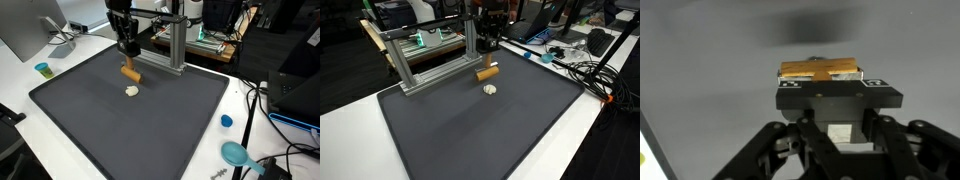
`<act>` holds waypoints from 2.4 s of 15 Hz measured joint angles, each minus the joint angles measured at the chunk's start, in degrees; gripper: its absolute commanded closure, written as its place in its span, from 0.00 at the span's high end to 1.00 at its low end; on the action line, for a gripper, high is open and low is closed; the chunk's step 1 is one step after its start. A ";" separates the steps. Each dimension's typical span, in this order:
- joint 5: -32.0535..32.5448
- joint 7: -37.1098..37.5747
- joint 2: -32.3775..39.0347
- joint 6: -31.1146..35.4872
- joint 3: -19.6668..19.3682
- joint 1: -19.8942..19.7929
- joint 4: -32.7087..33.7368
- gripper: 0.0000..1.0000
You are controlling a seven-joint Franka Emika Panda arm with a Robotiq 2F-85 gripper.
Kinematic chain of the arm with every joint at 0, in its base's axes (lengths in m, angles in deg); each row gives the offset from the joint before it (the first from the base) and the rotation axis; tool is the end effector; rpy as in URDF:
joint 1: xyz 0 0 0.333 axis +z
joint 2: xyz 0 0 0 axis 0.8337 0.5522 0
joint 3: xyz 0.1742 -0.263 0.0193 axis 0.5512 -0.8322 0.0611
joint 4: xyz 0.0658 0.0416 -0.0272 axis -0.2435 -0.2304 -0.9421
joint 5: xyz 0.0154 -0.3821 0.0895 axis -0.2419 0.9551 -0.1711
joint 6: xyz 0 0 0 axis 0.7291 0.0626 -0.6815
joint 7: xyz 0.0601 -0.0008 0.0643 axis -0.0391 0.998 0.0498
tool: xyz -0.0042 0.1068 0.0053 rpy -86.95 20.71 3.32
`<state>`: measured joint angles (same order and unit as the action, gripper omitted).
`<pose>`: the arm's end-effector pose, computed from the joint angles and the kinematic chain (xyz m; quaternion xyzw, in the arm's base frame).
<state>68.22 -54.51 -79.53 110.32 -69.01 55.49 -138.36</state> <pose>0.5745 0.0042 0.3803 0.9957 -0.0831 0.0266 0.0301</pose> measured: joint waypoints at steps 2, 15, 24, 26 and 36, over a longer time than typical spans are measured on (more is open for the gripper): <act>-0.45 0.01 1.80 2.45 0.00 0.03 0.14 0.21; -0.47 1.40 9.26 3.03 -0.82 0.86 5.10 0.21; -1.40 2.07 12.63 -2.05 -1.56 0.88 10.02 0.21; -1.38 2.53 12.92 -0.88 -1.72 1.04 10.49 0.21; -1.03 5.89 15.51 9.99 -3.72 2.96 13.08 0.21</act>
<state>67.20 -48.62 -64.02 120.31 -72.73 58.45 -125.28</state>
